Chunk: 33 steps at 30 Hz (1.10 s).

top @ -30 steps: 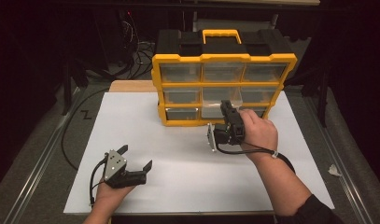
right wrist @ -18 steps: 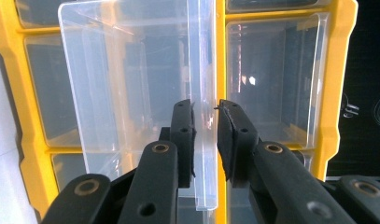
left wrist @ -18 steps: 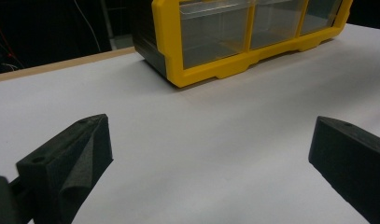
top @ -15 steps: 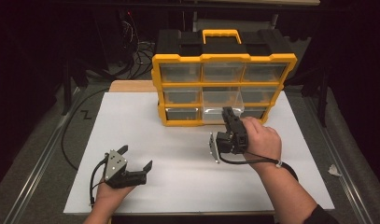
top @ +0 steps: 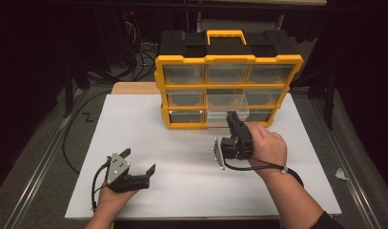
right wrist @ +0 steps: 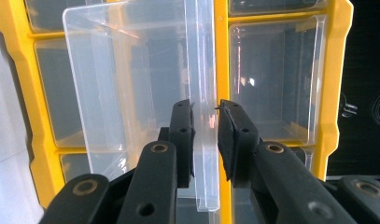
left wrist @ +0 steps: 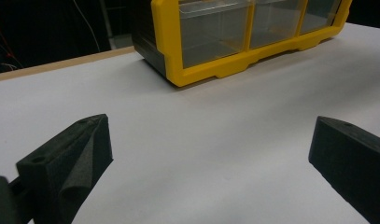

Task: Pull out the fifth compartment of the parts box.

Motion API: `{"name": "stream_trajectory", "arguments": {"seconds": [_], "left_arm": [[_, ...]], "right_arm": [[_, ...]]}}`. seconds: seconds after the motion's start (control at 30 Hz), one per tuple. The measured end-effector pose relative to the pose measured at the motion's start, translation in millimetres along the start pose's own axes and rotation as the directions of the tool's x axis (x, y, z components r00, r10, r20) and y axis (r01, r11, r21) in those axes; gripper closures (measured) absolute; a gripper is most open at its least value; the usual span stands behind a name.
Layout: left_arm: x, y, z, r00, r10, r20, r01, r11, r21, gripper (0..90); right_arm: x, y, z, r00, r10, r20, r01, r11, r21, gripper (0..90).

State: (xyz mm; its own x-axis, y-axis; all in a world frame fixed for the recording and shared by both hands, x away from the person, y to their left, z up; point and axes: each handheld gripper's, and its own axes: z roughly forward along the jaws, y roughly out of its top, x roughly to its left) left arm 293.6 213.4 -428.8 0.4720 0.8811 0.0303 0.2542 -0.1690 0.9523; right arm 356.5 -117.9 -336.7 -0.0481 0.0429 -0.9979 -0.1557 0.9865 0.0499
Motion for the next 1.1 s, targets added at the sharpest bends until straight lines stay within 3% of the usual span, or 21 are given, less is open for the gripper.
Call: {"name": "stream_trajectory", "arguments": {"seconds": [0.23, 0.57, 0.87, 1.1], "left_arm": [[-0.4, 0.0, 0.2, 1.0000, 0.001, 0.003, -0.001, 1.0000, 0.001, 0.1], [-0.1, 0.1, -0.4, 1.0000, -0.002, 0.007, 0.002, 1.0000, -0.007, 0.2], [-1.1, 0.0, -0.1, 0.9999, 0.001, 0.011, -0.001, 1.0000, -0.005, 0.1], [-1.4, -0.3, -0.1, 0.9999, 0.004, 0.012, -0.004, 1.0000, -0.005, 0.1]], "right_arm": [[1.2, -0.2, -0.7, 0.9999, 0.011, 0.003, -0.011, 1.000, -0.002, 76.9], [2.8, -1.7, -14.8, 0.9984, 0.041, -0.038, -0.042, 0.999, -0.029, 59.8], [41.4, -9.1, -29.3, 0.9917, 0.038, -0.123, -0.042, 0.998, -0.035, 50.3], [78.3, -15.4, -36.9, 0.9797, 0.032, -0.198, -0.037, 0.999, -0.023, 47.8]]}}
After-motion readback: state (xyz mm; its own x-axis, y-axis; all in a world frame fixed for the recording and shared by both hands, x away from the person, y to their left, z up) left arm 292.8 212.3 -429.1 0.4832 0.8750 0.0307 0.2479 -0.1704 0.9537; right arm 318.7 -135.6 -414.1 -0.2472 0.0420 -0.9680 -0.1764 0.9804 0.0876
